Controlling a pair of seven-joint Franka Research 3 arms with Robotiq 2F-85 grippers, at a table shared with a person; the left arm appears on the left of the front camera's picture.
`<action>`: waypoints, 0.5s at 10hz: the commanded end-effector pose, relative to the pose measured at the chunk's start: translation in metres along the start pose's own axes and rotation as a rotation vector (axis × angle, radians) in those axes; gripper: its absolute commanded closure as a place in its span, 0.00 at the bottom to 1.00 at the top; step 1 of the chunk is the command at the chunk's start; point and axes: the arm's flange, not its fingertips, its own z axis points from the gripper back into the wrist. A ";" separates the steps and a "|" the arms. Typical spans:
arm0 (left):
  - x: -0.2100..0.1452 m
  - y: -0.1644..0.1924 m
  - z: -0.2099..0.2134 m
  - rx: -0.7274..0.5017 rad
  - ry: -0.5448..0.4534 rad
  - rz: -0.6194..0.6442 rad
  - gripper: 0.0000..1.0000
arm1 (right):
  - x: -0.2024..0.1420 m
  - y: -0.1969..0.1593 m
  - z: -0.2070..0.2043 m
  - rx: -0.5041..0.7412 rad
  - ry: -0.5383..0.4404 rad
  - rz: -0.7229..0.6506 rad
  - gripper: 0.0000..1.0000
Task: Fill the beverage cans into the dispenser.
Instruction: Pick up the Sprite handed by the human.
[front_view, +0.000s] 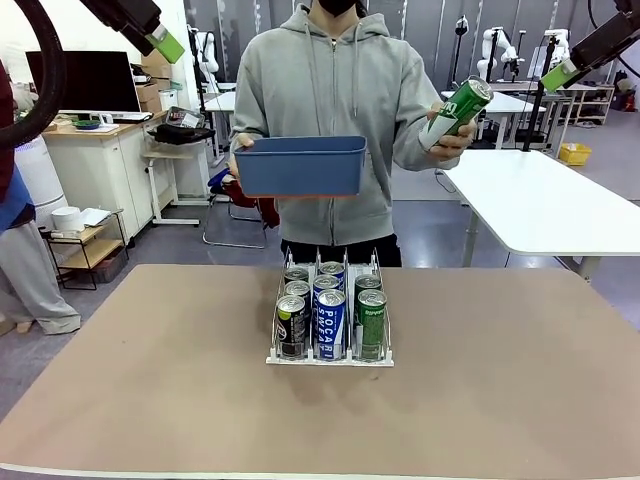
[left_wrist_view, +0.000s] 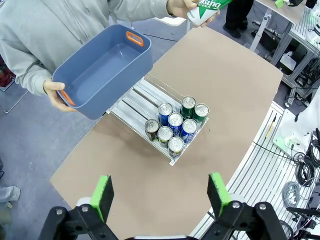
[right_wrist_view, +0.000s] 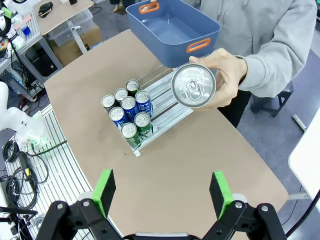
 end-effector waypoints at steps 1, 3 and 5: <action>0.000 0.001 -0.001 0.013 -0.004 0.007 0.00 | 0.000 0.001 -0.002 0.001 0.004 0.000 0.00; 0.000 0.001 -0.001 0.013 -0.004 0.007 0.00 | 0.000 0.001 -0.002 0.001 0.004 0.000 0.00; 0.000 0.001 -0.001 0.013 -0.004 0.007 0.00 | 0.000 0.001 -0.002 0.001 0.004 0.000 0.00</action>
